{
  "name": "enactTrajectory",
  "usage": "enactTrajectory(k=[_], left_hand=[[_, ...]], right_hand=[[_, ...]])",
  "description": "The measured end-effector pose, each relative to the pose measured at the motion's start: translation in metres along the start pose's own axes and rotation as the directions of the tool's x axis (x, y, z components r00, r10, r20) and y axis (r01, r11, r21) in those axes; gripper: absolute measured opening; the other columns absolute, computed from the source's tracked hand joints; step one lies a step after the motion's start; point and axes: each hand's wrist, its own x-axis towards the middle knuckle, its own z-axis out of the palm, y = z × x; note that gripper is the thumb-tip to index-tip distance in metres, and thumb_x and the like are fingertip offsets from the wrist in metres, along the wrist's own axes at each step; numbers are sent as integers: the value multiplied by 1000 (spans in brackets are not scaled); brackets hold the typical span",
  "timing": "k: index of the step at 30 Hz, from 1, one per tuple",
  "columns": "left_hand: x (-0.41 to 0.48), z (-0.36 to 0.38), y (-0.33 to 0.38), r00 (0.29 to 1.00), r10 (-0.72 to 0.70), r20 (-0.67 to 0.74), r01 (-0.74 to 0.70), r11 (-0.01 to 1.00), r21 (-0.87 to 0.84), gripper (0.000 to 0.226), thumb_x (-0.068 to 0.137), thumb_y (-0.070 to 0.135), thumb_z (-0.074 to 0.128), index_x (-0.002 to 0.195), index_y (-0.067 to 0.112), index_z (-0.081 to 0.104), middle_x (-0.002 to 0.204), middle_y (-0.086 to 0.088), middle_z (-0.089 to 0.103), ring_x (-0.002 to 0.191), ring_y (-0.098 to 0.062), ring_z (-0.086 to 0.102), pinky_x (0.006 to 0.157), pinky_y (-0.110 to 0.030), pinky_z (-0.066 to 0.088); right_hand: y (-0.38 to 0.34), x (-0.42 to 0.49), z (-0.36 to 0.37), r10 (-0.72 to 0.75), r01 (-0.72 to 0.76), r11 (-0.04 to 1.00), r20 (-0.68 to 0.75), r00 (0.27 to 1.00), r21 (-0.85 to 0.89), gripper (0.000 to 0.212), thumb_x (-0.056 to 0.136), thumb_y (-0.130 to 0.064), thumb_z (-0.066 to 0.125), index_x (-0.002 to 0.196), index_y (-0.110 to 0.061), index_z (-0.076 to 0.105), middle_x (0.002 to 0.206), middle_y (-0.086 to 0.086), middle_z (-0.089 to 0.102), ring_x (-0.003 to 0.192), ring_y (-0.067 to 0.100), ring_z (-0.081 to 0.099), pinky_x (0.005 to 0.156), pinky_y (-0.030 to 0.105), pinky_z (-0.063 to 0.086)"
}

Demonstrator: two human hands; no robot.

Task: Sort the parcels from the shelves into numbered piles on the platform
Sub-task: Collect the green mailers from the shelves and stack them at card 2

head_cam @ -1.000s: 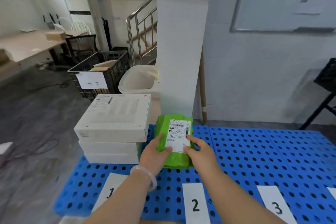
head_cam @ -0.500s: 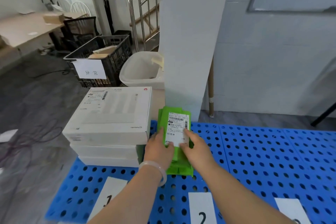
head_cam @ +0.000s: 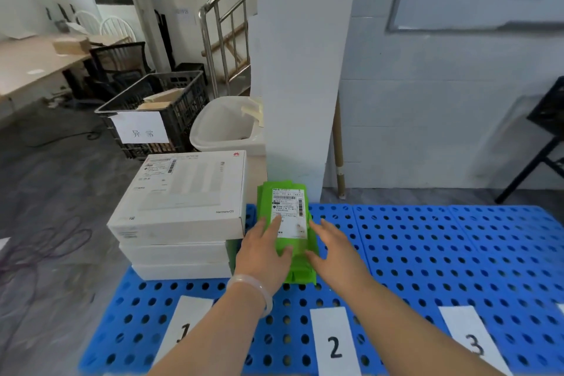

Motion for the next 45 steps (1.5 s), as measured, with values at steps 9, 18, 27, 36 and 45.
enactTrajectory(k=[9, 18, 27, 36, 45], left_hand=[[-38, 36, 59, 932, 348, 98, -361, 902, 236, 67, 95, 50, 43, 150, 41, 6, 160, 12, 5, 147, -14, 6, 120, -35, 8], [-128, 113, 163, 765, 529, 368, -619, 762, 191, 72, 93, 56, 44, 149, 45, 0, 160, 12, -2, 148, -17, 1, 121, -42, 5], [-311, 243, 285, 504, 715, 485, -837, 542, 72, 72, 88, 58, 48, 149, 40, 15, 159, 8, 14, 145, -17, 13, 118, -37, 14], [-510, 362, 367, 204, 747, 633, -920, 367, -136, 73, 87, 61, 48, 149, 44, 13, 159, 11, 13, 146, -15, 10, 119, -37, 11], [-565, 465, 406, 1, 694, 720, -937, 252, -242, 70, 91, 57, 44, 149, 43, 8, 160, 11, 6, 146, -14, 9, 118, -34, 11]], right_hand=[[52, -92, -39, 109, -132, 964, -112, 988, -231, 82, 89, -52, 59, 152, -40, 8, 160, -14, 2, 147, 12, 9, 117, 37, 22], [131, -229, -92, 216, -300, 909, -290, 932, -289, 88, 85, -61, 57, 153, -37, 6, 161, -9, 2, 148, 12, 5, 119, 34, 14], [239, -463, -145, 491, -605, 781, -443, 750, -159, 92, 82, -59, 60, 153, -35, 7, 161, -3, 5, 148, 14, 7, 118, 29, 6], [324, -686, -155, 730, -821, 566, -510, 454, 79, 91, 82, -60, 59, 153, -35, 7, 162, -5, 5, 148, 15, 9, 119, 31, 11], [411, -755, -150, 837, -874, 422, -475, 271, 243, 84, 86, -55, 56, 153, -34, 9, 161, -6, 7, 148, 11, 9, 117, 24, 8]])
